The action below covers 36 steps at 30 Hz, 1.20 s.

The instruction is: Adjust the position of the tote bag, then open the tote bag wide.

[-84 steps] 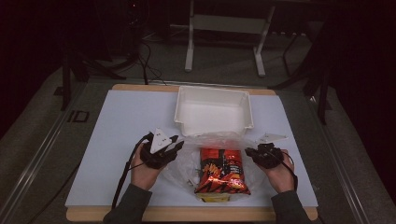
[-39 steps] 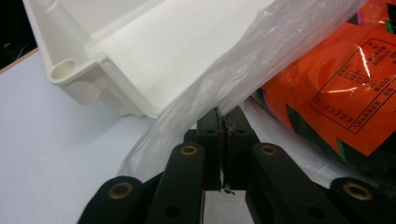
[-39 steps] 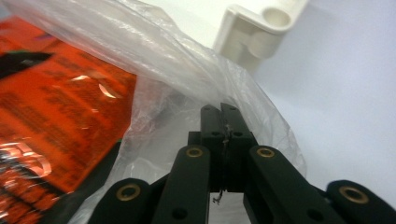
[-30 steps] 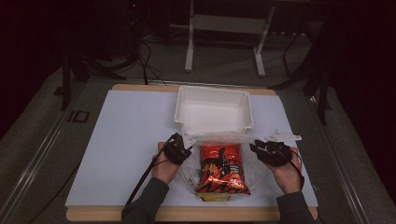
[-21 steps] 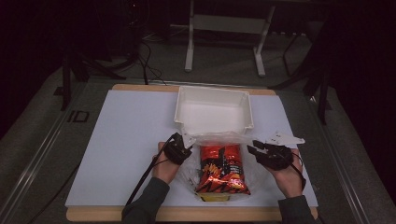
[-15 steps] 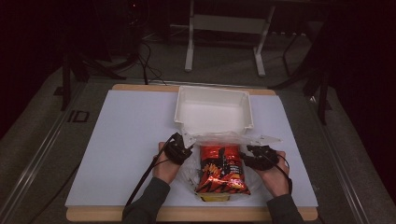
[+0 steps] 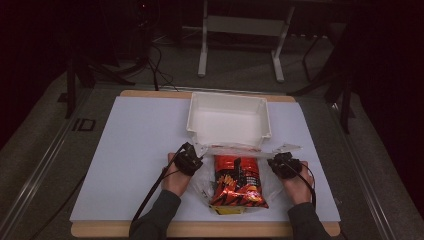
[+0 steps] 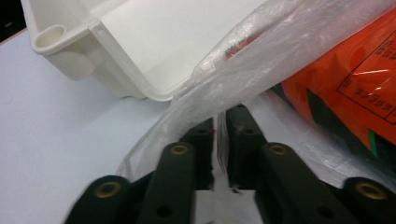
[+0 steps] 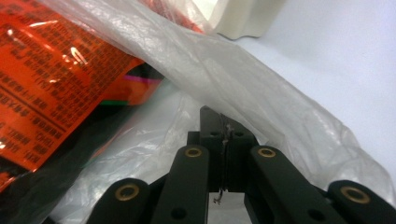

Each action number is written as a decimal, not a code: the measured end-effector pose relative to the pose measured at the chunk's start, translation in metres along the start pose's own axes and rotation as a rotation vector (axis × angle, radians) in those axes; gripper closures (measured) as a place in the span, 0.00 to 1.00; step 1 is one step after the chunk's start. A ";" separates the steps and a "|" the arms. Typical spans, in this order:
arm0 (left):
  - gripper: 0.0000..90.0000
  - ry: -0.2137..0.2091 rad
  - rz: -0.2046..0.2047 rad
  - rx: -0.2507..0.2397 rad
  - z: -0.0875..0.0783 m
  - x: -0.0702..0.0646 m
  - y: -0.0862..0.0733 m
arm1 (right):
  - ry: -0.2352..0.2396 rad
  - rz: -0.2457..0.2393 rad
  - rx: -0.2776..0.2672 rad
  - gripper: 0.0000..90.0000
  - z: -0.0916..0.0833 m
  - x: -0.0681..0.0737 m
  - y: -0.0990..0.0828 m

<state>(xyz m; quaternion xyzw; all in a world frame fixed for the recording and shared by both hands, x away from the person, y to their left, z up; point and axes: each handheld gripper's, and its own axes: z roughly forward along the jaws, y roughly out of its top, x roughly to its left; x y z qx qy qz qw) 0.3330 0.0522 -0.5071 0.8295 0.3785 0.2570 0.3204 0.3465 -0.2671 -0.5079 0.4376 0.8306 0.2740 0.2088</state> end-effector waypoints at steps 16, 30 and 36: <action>0.55 -0.132 0.035 -0.174 -0.058 -0.010 0.002 | 0.161 -0.092 -0.151 0.65 -0.049 0.024 -0.013; 0.57 -0.269 0.057 -0.167 -0.064 -0.016 -0.010 | 0.204 -0.102 -0.105 0.71 -0.043 0.028 -0.039; 0.58 -0.300 0.098 -0.149 -0.068 -0.024 -0.014 | 0.208 -0.098 -0.101 0.71 -0.039 0.029 -0.043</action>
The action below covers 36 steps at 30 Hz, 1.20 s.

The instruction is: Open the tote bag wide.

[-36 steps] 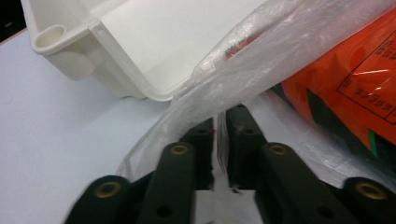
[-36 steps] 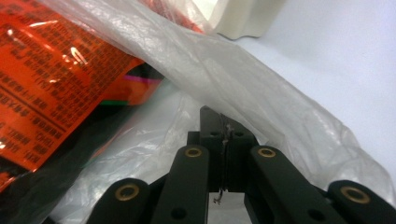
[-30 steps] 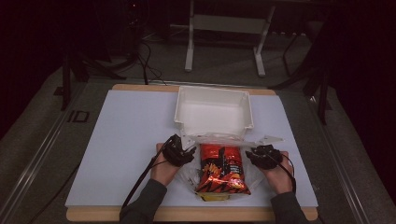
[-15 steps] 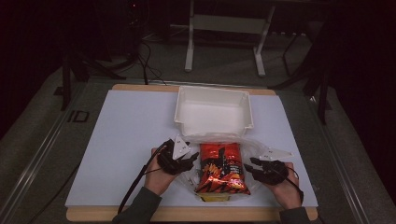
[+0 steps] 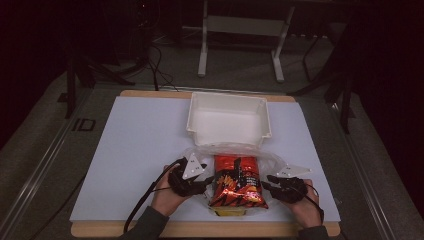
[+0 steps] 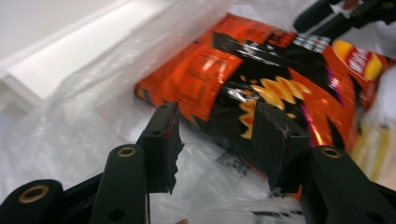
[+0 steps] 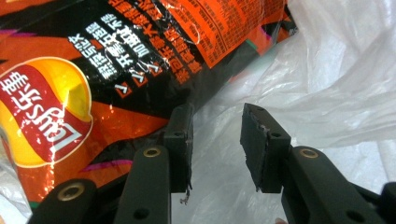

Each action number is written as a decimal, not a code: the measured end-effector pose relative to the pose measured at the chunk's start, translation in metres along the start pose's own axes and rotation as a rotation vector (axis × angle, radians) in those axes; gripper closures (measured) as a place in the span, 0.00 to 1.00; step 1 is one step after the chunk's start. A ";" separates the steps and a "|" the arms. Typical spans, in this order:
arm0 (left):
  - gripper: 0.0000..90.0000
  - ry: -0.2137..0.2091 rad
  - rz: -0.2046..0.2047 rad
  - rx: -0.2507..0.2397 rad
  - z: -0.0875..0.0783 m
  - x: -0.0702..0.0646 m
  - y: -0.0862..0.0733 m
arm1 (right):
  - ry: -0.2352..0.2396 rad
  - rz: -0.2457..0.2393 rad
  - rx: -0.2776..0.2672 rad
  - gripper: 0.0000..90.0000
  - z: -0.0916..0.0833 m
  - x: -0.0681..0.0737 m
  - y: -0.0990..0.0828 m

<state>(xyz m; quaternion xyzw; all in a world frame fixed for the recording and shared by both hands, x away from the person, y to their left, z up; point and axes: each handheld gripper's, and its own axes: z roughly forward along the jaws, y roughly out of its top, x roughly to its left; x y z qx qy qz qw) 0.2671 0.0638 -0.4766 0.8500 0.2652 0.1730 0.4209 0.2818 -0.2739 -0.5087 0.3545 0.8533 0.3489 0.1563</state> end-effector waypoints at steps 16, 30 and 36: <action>0.64 -0.121 -0.003 0.021 0.003 -0.022 -0.016 | 0.009 0.010 -0.013 0.71 0.001 0.001 -0.006; 0.62 -0.129 0.021 0.064 0.006 -0.029 -0.026 | 0.012 0.015 -0.012 0.71 0.003 0.001 -0.014; 0.62 -0.145 0.035 0.082 0.007 -0.034 -0.029 | 0.012 0.020 -0.006 0.71 0.005 0.000 -0.015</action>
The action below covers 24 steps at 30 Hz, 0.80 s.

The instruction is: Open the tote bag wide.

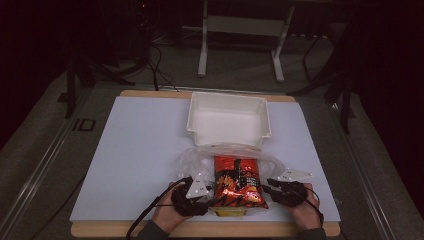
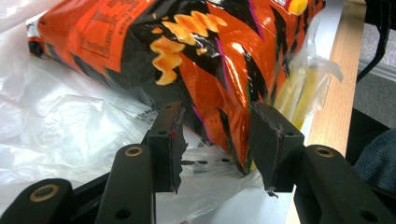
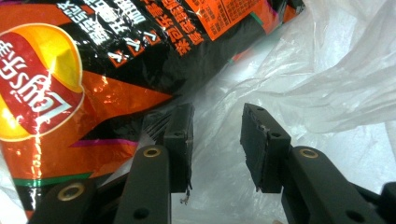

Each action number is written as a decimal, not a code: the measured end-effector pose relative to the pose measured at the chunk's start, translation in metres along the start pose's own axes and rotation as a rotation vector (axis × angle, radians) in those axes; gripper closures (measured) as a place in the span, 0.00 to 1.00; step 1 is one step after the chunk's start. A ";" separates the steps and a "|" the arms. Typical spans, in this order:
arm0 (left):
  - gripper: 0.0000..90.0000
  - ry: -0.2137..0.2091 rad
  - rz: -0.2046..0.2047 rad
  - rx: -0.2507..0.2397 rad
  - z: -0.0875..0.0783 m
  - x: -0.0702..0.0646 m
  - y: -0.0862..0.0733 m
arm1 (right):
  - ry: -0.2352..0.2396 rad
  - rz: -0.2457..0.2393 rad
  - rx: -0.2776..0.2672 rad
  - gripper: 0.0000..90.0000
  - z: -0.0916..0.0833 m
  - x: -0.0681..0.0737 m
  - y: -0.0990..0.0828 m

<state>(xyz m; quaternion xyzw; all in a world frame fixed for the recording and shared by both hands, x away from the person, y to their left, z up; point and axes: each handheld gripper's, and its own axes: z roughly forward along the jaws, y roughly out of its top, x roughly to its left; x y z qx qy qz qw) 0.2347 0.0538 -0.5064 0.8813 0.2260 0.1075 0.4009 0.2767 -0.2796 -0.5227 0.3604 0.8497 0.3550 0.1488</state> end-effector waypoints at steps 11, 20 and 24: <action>0.82 -0.026 0.051 0.050 0.011 -0.010 0.002 | -0.009 -0.003 0.012 0.71 0.000 -0.003 -0.003; 0.94 -0.058 0.025 -0.009 0.002 -0.005 0.014 | -0.009 -0.021 0.001 0.70 -0.005 -0.001 -0.001; 0.94 -0.070 -0.007 -0.038 -0.003 0.000 0.018 | 0.004 -0.032 0.000 0.68 -0.007 -0.001 -0.001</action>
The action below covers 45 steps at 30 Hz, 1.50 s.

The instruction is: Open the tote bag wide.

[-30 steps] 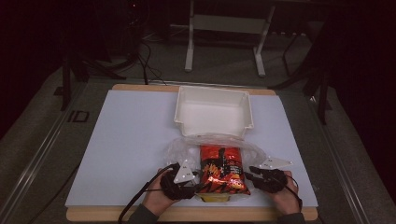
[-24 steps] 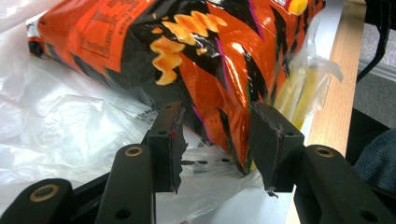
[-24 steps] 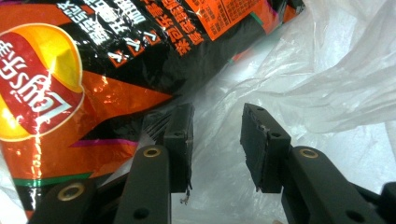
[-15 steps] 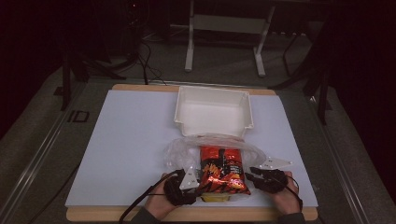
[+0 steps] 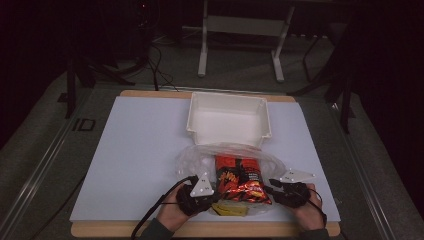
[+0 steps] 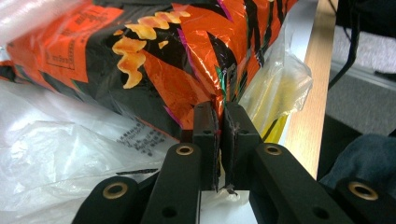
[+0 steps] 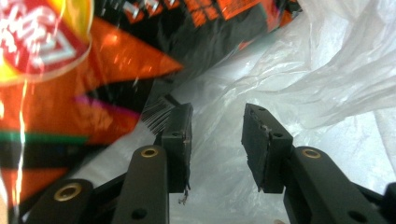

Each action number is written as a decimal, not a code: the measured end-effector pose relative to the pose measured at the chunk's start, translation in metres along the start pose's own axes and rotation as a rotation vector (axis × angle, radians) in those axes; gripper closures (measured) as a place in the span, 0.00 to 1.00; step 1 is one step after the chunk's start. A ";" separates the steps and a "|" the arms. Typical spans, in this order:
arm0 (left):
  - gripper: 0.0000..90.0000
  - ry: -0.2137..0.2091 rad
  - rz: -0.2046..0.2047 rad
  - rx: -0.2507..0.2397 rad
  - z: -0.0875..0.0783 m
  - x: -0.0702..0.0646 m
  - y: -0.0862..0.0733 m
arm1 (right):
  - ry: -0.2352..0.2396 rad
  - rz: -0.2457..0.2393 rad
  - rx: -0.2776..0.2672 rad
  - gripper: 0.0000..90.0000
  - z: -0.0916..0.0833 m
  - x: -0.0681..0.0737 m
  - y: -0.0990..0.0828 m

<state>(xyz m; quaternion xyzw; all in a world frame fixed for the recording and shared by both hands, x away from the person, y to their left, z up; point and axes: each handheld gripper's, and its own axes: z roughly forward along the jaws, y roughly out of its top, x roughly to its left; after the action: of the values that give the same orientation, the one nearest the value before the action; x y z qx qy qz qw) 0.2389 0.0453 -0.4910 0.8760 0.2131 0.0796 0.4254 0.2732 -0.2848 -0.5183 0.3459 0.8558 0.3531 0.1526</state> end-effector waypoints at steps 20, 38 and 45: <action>0.91 -0.043 -0.025 -0.004 0.011 -0.001 0.011 | 0.067 -0.026 0.029 0.63 0.001 0.005 -0.009; 0.98 -0.035 -0.097 -0.139 -0.010 0.013 0.022 | 0.068 -0.035 0.027 0.57 0.002 0.004 -0.011; 0.96 -0.033 -0.101 -0.147 -0.010 0.015 0.023 | 0.123 -0.075 -0.072 0.52 -0.014 0.010 -0.003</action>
<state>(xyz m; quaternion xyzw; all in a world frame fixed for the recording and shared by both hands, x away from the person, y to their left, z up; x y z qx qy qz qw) 0.2557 0.0463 -0.4679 0.8318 0.2435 0.0589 0.4954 0.2574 -0.2859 -0.5111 0.2854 0.8626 0.3985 0.1254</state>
